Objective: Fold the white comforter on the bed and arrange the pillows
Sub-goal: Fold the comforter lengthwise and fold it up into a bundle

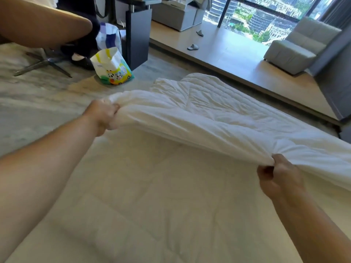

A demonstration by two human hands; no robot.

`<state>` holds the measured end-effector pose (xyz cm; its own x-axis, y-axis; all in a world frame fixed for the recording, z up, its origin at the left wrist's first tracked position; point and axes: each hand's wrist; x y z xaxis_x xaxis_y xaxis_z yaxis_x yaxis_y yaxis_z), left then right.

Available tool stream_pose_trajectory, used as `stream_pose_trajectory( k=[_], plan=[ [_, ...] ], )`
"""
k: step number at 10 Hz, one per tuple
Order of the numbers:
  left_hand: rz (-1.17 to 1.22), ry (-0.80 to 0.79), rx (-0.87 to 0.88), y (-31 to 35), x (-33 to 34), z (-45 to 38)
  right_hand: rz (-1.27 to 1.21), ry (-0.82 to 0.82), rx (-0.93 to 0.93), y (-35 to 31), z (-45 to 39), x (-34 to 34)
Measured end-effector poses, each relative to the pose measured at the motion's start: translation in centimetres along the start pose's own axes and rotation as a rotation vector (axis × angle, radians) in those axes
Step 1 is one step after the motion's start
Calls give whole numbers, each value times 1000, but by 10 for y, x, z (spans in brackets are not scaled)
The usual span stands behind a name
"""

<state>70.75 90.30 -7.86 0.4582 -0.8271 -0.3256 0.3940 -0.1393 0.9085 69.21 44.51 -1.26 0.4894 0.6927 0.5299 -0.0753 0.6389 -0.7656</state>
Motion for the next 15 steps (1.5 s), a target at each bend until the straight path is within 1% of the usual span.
stream_pose_trajectory(
  k=[1,2,3,4,5,6,7,8,9,10,11,12,13,14,15],
  plan=[
    [-49,123,5,19,-44,-7,110,-120,42,36,53,4],
    [-103,151,-202,-35,-78,-8,331,-62,354,104,69,-23],
    [-22,96,-438,-88,-74,15,401,-38,576,137,65,-50],
    [109,103,-499,-106,-52,30,349,-19,563,136,60,-61],
    [210,186,-450,-106,-42,30,287,-32,536,124,58,-63],
    [288,315,-366,-97,-44,27,284,-54,491,115,67,-59],
    [336,426,-283,-76,-59,25,377,-49,401,117,92,-59],
    [323,479,-260,-59,-72,28,492,-27,405,139,117,-74],
    [332,313,-323,-63,-65,47,504,34,526,155,117,-82],
    [362,98,-437,-75,-40,72,469,75,630,157,105,-83],
    [414,83,-498,-88,-13,85,381,47,668,152,104,-85],
    [443,119,-470,-88,5,91,93,65,604,121,94,-101],
    [476,189,-436,-81,8,93,-174,133,454,72,70,-136],
    [399,352,-402,-77,1,89,-197,258,255,32,52,-168],
    [346,439,-426,-77,2,94,-29,391,189,18,66,-176]
  ],
)
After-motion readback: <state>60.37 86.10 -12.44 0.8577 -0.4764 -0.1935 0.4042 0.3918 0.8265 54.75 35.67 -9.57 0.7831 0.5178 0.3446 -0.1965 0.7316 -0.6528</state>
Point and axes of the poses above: each hand's wrist, its own z-axis away from the middle knuckle, its own x-axis out of the palm, y = z × x, and after that the axes turned 8 degrees about -z, right-handed
